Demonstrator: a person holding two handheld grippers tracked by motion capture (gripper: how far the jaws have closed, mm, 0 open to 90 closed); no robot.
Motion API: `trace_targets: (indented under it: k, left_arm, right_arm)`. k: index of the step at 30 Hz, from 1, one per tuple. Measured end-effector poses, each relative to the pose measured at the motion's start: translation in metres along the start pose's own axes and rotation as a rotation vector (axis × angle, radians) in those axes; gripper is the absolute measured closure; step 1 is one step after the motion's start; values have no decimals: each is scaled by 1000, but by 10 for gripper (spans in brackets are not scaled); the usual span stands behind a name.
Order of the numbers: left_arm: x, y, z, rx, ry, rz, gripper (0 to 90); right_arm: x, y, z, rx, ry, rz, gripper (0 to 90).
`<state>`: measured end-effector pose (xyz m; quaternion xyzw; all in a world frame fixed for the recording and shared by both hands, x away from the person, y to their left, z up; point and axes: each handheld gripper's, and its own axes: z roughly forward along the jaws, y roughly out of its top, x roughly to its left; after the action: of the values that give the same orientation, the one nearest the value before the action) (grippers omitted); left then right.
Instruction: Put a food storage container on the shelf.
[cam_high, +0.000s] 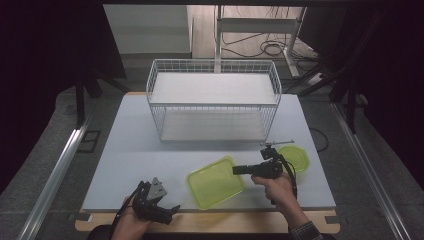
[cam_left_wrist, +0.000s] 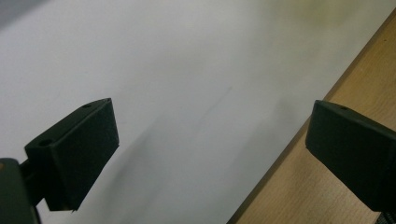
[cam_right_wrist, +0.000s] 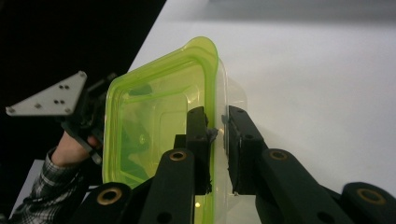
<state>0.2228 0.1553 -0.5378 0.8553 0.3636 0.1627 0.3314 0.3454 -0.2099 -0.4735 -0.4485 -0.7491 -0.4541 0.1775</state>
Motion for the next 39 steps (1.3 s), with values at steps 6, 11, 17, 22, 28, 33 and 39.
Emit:
trace_targets:
  k: [6, 11, 17, 22, 28, 33, 39]
  left_arm:
    - [0, 0, 0, 1, -1, 0, 23]
    - [0, 0, 1, 2, -1, 0, 23]
    - [0, 0, 1, 0, -4, -1, 21]
    - [0, 0, 1, 0, -4, -1, 20]
    - [1, 0, 1, -1, -3, 0, 19]
    - [2, 0, 1, -10, -9, -10, 18]
    - [2, -1, 1, -11, -12, -16, 18]
  right_arm:
    - [6, 11, -10, -44, 7, -6, 799]
    - [12, 23, -16, -68, 7, -14, 798]
    - [15, 33, -20, -91, 12, -5, 798]
    - [16, 44, -26, -121, 19, 6, 799]
    - [23, 56, -33, -144, 13, -2, 799]
    - [30, 66, -38, -157, 12, -15, 799]
    - [35, 78, -43, -173, 12, -14, 799]
